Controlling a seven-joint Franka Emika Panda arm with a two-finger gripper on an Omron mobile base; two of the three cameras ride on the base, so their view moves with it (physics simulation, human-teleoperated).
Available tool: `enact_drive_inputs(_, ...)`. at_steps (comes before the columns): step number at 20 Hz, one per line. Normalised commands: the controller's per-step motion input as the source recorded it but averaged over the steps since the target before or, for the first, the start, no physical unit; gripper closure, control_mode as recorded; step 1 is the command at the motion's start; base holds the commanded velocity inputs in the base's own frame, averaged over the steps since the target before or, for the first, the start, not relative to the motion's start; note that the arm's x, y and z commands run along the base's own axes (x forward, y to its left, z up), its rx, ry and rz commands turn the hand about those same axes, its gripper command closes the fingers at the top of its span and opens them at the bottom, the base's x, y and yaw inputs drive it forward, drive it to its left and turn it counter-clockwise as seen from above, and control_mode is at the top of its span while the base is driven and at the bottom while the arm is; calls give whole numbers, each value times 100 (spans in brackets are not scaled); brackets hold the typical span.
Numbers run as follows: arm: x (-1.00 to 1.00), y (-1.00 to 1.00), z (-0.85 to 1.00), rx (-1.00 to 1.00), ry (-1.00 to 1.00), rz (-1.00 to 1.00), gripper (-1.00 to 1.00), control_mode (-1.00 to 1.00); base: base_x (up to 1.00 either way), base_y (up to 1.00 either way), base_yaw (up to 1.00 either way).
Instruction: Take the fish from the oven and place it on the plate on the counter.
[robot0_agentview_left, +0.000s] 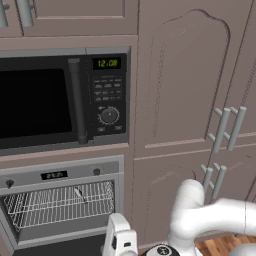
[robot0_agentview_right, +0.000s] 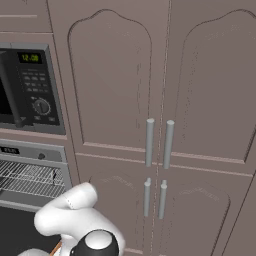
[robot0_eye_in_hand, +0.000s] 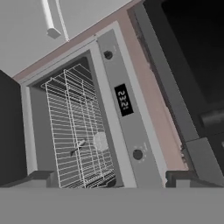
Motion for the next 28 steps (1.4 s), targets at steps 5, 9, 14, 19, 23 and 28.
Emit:
enact_drive_inputs(5, 2, 12, -16, -6, -9, -1, -100, -100, 0, 0, 0)
enact_drive_inputs(9, 15, 30, -6, -11, -13, -8, -100, -100, 0, 0, 0)
enact_drive_inputs(14, 27, 21, -19, -4, -8, -10, -100, -100, 0, 0, 0)
enact_drive_inputs(19, 15, 3, -42, -2, 0, -16, -100, -100, 0, 0, 0)
enact_drive_inputs(23, 11, 0, -37, -4, 0, -12, -100, -100, 0, 0, 0)
enact_drive_inputs(28, 16, 0, -25, -4, -2, -9, -100, -100, 0, 0, 0)
